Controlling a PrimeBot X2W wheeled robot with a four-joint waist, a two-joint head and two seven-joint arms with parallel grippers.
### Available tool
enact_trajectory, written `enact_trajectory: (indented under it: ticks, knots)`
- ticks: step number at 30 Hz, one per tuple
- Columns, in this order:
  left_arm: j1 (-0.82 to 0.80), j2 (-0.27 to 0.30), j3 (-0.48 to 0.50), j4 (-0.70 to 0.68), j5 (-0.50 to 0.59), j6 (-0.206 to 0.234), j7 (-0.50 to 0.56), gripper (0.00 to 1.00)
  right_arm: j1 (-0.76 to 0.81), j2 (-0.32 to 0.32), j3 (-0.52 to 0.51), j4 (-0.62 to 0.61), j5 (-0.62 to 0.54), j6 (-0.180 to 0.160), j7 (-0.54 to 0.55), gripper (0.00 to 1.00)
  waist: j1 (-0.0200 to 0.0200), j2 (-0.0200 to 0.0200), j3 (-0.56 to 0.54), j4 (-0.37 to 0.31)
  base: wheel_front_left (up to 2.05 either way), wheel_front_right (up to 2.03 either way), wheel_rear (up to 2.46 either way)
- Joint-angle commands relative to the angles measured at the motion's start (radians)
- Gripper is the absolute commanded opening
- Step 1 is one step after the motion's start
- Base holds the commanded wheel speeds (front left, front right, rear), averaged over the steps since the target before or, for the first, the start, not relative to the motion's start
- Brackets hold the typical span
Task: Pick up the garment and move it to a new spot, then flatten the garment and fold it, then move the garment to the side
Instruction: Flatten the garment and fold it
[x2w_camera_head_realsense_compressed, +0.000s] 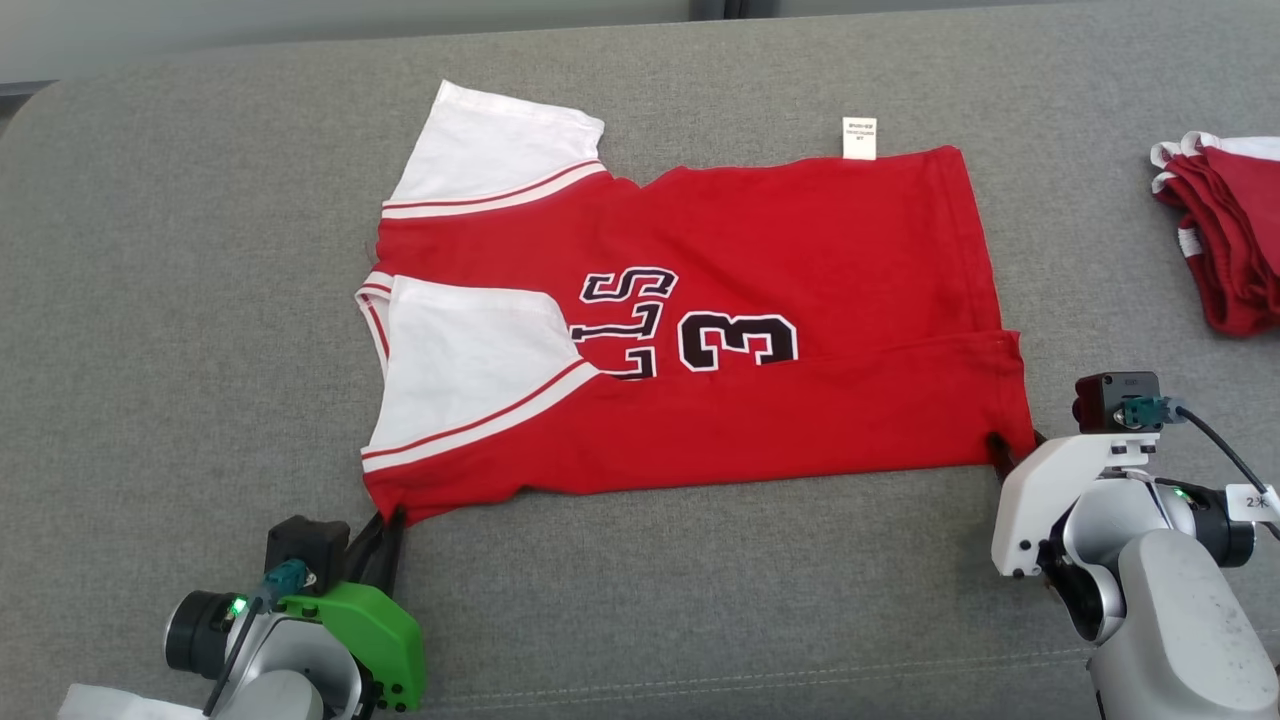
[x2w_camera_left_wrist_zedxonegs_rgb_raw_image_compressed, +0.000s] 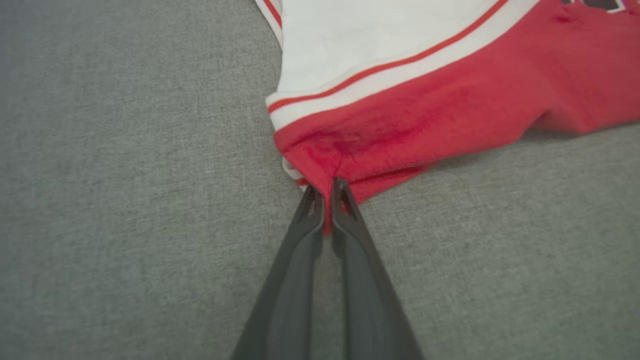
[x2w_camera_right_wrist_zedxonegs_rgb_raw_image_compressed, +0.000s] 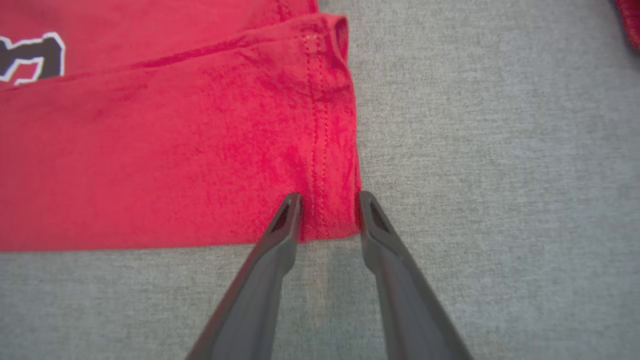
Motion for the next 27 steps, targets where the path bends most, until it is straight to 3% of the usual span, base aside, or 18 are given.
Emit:
enact_trajectory:
  ticks: [1,2,3,15,27]
  knots:
    - [-0.009,0.001,-0.005,0.015,-0.005,-0.004,0.002,0.00,-0.010,-0.005,0.006,0.010,0.001,-0.002,0.002,0.20,0.0000,0.0000,0.005,0.003,0.00,0.00,0.00]
    - [-0.012,0.000,-0.007,0.018,-0.005,-0.004,0.002,0.00,-0.013,-0.006,0.008,0.014,0.003,-0.002,0.003,0.04,0.0000,0.0000,0.007,0.004,0.00,0.00,0.00]
    - [-0.015,-0.001,-0.009,0.021,-0.005,-0.005,0.001,0.00,-0.017,-0.007,0.010,0.017,0.005,-0.002,0.002,0.00,0.0000,0.0000,0.009,0.004,0.00,0.00,0.00]
    - [0.013,0.029,-0.034,0.049,0.006,-0.008,-0.010,0.00,0.073,-0.006,-0.032,-0.024,0.043,-0.002,0.002,0.00,0.0000,0.0000,-0.056,0.016,0.00,0.00,0.00]
    - [0.137,0.056,-0.045,-0.061,-0.010,0.030,0.035,0.00,0.216,0.019,-0.099,-0.148,0.050,-0.002,0.067,0.00,0.0000,0.0000,-0.124,0.002,0.00,0.00,0.00]
